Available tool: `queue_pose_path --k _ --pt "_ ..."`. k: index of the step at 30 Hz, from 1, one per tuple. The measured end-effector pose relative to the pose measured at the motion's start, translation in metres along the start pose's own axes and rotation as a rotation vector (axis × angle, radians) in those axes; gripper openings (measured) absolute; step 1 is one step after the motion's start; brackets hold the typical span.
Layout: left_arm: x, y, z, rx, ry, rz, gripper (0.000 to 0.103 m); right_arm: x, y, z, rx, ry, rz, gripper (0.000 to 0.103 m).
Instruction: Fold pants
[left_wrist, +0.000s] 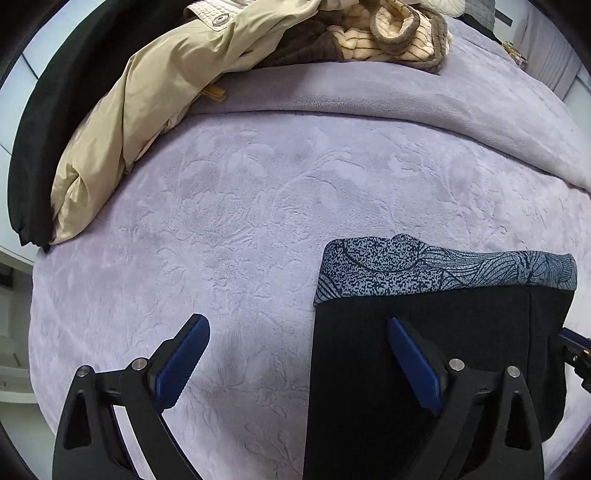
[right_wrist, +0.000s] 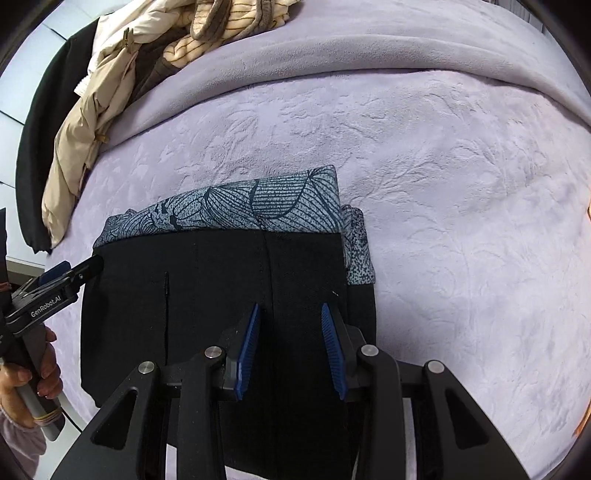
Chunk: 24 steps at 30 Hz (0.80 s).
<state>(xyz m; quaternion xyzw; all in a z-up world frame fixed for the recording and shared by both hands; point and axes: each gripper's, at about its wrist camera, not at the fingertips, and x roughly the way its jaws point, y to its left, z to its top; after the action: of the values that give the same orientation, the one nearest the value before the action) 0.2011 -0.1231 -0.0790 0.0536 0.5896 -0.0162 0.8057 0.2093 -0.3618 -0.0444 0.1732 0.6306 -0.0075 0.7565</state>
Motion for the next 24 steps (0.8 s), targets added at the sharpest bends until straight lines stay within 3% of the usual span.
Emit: queue_pose_path --k 1,4,16,24 --pt "-0.001 0.001 -0.001 -0.006 0.003 0.0 0.098 -0.001 -0.001 -0.002 0.005 0.001 -0.003 0.041" --pt "-0.004 0.001 -0.004 -0.007 -0.002 0.017 0.102 -0.005 -0.005 -0.015 0.034 0.012 -0.022 0.058" --pt "-0.023 -0.002 -0.022 0.026 0.033 -0.029 0.102 -0.019 -0.003 -0.051 0.098 0.031 -0.019 0.066" --pt "-0.039 0.006 -0.064 0.067 0.124 -0.07 0.102 -0.041 0.001 -0.095 0.147 0.033 -0.023 0.079"
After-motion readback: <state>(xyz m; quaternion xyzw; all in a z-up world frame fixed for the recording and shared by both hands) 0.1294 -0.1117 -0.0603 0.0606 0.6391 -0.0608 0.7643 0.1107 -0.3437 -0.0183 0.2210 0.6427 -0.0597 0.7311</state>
